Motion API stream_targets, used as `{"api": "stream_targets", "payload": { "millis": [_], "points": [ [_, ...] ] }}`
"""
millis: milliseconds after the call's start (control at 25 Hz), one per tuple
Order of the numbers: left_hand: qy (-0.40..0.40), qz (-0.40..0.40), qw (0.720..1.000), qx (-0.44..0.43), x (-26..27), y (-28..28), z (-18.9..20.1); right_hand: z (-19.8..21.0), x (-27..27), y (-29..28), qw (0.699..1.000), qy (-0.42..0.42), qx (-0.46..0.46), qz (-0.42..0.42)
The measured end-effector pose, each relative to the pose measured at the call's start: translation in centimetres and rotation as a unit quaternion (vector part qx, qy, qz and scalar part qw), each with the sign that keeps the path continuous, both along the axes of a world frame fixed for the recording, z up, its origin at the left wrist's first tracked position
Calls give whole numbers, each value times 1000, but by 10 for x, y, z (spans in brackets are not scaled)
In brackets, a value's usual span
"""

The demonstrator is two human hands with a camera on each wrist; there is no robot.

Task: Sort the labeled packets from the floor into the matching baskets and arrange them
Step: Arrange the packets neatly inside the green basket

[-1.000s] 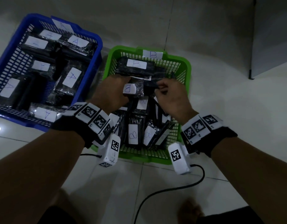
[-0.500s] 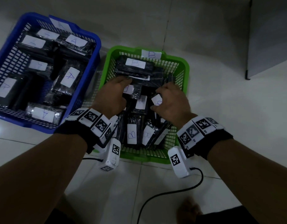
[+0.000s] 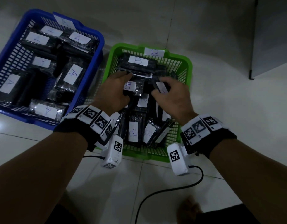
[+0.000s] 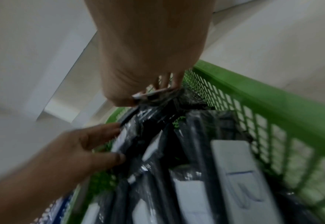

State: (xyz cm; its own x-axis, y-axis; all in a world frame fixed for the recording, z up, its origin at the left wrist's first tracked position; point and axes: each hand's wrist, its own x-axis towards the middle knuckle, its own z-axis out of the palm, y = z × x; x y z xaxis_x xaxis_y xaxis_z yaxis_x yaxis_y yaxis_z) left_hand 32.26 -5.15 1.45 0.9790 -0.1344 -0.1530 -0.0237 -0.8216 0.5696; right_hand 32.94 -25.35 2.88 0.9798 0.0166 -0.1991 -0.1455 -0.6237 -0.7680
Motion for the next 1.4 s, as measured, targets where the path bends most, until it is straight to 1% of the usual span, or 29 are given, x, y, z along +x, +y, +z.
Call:
{"api": "stream_targets", "payload": {
  "millis": [80,120,160,200,240,280,320,360,440,480,560,600,640,720,800,920,1000,1040,1080,1120,1160,1200,1240,1280,1320,1360,1400],
  "points": [
    [-28,16,998,-47,-3,-3,0,9,5,5,991,41,113,-53],
    [-44,31,995,-80,-5,-5,0,12,8,7,978,78,176,-85],
    [-49,55,992,-107,-6,-7,1,13,11,8,952,131,253,-115],
    [-38,86,987,-131,-5,-10,4,15,14,8,909,190,343,-140],
    [-9,124,978,-165,-4,-12,8,17,15,8,860,241,422,-154],
    [28,157,964,-214,-3,-15,13,18,15,8,824,276,468,-158],
    [61,180,946,-263,-2,-17,18,19,14,8,808,297,486,-154],
    [80,189,933,-294,-3,-18,21,19,12,9,805,311,483,-146],
    [101,189,921,-325,-7,-20,27,15,9,12,823,314,455,-130],
    [110,195,916,-334,-9,-20,29,13,7,15,845,293,430,-124],
    [147,227,898,-348,-11,-21,31,8,6,17,922,186,327,-88],
    [180,251,881,-359,-11,-22,32,7,4,19,951,125,276,-59],
    [217,278,859,-371,-11,-22,33,7,2,21,966,77,243,-29],
    [274,317,818,-393,-11,-21,33,6,-1,24,974,31,223,12],
    [312,337,788,-410,-11,-19,35,6,-1,24,972,10,234,10],
    [372,320,770,-407,-9,-19,42,6,1,21,968,-3,250,0],
    [380,314,756,-431,-8,-21,45,9,1,16,965,21,261,18],
    [369,316,753,-444,-8,-23,45,10,2,13,963,40,267,24],
    [350,319,759,-447,-8,-24,44,10,2,9,963,53,263,26],
    [328,322,773,-438,-8,-24,44,11,4,5,971,54,231,27],
    [300,323,795,-416,-8,-24,42,11,7,-1,985,45,160,41],
    [267,323,823,-384,-8,-24,40,10,9,-7,995,39,57,76],
    [232,316,854,-344,-9,-23,39,10,9,-13,989,48,-48,128],
    [200,301,882,-304,-11,-23,39,9,8,-16,972,67,-134,182],
    [175,282,904,-270,-13,-22,38,8,7,-18,951,87,-186,230],
    [158,268,917,-248,-16,-22,36,7,4,-19,934,100,-218,267],
    [143,268,923,-237,-17,-21,34,8,3,-19,917,101,-247,297]
  ]
}}
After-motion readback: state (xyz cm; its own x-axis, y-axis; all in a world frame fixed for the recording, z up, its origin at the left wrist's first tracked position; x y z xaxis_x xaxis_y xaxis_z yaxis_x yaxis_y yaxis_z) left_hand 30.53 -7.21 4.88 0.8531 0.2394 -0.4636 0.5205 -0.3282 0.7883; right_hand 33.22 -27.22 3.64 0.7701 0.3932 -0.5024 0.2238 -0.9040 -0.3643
